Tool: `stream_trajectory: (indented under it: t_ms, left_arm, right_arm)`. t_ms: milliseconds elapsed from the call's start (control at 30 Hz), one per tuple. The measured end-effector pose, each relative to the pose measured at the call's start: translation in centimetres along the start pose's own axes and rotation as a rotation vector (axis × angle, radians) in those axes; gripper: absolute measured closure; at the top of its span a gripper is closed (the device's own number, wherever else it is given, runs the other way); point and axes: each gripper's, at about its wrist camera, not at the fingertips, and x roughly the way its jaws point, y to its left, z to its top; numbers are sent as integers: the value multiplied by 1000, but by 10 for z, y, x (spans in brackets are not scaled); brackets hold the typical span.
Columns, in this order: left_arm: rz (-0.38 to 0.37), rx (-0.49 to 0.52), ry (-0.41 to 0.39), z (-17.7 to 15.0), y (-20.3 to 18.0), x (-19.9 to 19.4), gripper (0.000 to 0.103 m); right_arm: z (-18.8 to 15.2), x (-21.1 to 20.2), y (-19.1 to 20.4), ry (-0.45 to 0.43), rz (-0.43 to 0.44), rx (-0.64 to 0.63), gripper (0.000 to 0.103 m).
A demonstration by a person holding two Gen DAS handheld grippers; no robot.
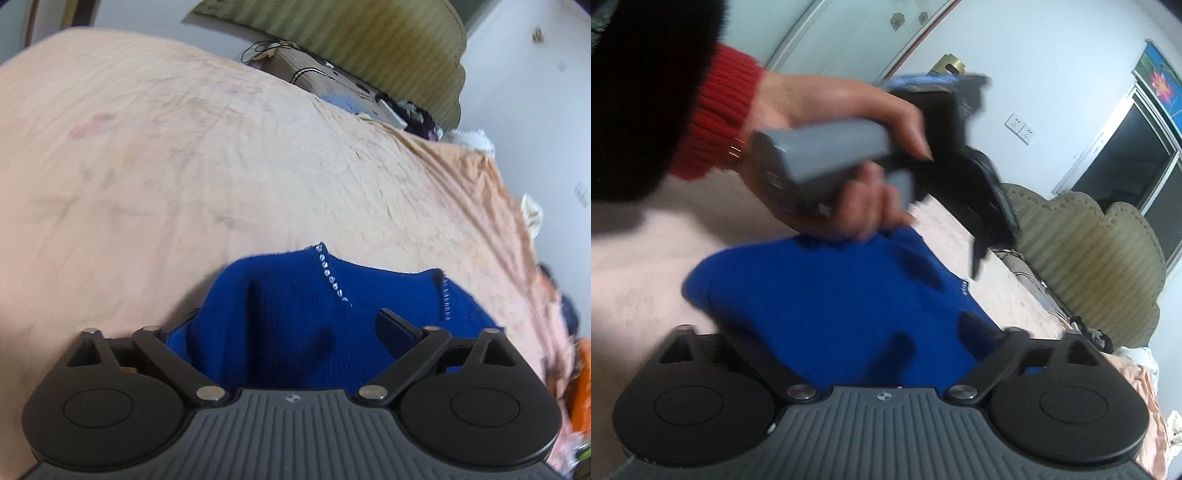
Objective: Fold small clothes
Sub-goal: 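Grasp the sweater hem with the left gripper while the right gripper grasps beside it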
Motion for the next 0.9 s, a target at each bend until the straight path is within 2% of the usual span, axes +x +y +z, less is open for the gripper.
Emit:
stream_trajectory:
  t_ms: [33,67,133,200,267,300,433,567,900]
  left_arm:
    - [26,22,1,1,-3,2,37]
    - [63,43,0,1,-7,4,46]
    - [99,48,7,3,-8,6,73]
    - [92,7,24,4,-4,7,88]
    - [96,-24,18,4,-4,5,91]
    - [112,-20,13,2,-7,3,92]
    - [193,51,-9,0,-34,-7,93]
    - [271,118,-45,4,-67,-22,93]
    - [370,181,-66,7,-125,-28,93]
  right_arm:
    - [1,1,1,-1,5,2,42]
    - [1,3,3,3,10,-3,48]
    - [0,5,6,6,18,-14,69]
    - [0,6,8,11,35,-16,86]
    - [1,8,3,13,47,-6,95]
    - [1,7,1,6,55,8,96]
    - [-4,-2,-18,-32,69,68,98]
    - [-9,-18,-38,-74,44,114,98]
    - [-41,-51,-90,-90,12,294,99]
